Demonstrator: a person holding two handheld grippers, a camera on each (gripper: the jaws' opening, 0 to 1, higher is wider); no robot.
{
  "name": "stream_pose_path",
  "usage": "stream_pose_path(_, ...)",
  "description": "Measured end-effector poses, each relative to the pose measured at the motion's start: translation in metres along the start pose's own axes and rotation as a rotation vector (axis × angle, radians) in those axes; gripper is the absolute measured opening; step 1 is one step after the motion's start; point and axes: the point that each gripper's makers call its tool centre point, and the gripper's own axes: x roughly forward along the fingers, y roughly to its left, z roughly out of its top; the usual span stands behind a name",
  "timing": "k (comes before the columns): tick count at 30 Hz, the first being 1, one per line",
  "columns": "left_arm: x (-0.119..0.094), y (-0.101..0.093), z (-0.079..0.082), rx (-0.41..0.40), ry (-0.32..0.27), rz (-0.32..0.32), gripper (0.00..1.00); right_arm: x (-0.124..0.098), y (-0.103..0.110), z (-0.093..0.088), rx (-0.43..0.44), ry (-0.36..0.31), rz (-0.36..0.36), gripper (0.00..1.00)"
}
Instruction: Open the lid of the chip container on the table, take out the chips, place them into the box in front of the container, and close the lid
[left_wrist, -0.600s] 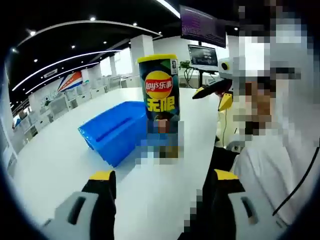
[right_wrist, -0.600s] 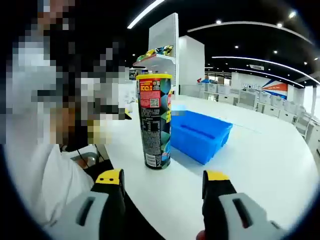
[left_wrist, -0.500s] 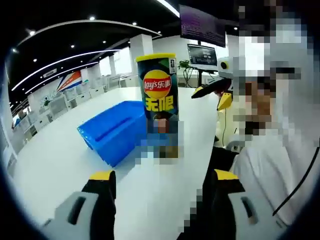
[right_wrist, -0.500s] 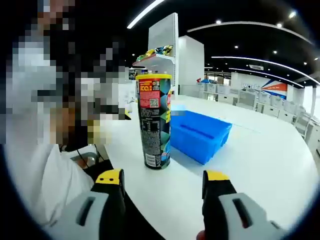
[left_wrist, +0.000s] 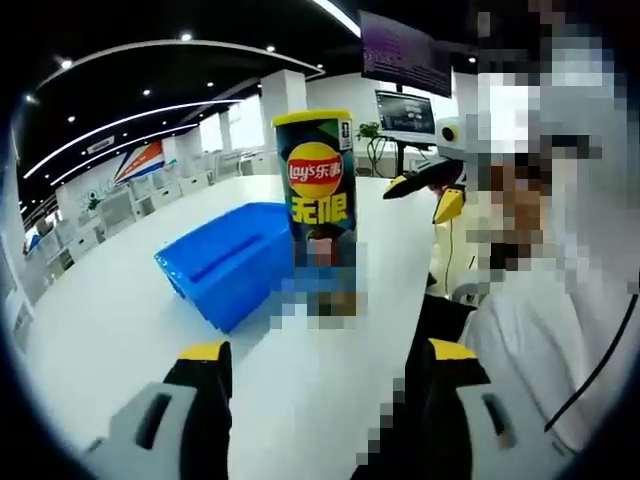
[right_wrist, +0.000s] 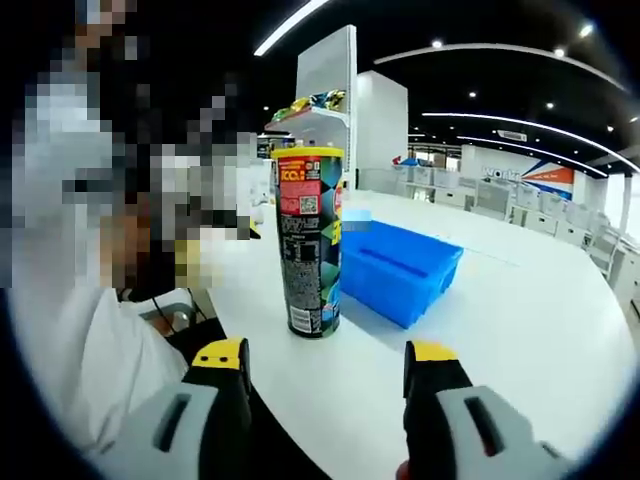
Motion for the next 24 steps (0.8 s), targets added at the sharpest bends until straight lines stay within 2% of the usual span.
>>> stream_pose_path(11, -0.001, 0.001, 0.003, 0.021, -0.005, 0.011, 0.79, -0.002, 0.001, 0.005, -0.012, -0.005, 0.007, 0.62)
stream_pose_path(15, -0.001, 0.003, 0.002, 0.022, 0.010, 0.021, 0.79, -0.001, -0.001, 0.001, -0.012, 0.019, -0.001, 0.61)
stream_pose_path(19, -0.004, 0.003, 0.008, 0.014, -0.013, 0.017, 0.79, -0.002, -0.001, 0.002, -0.007, 0.010, 0.002, 0.61)
stream_pose_path(24, -0.004, 0.005, 0.006, 0.013, -0.008, 0.031, 0.79, -0.002, -0.010, 0.002, -0.003, 0.012, -0.039, 0.66)
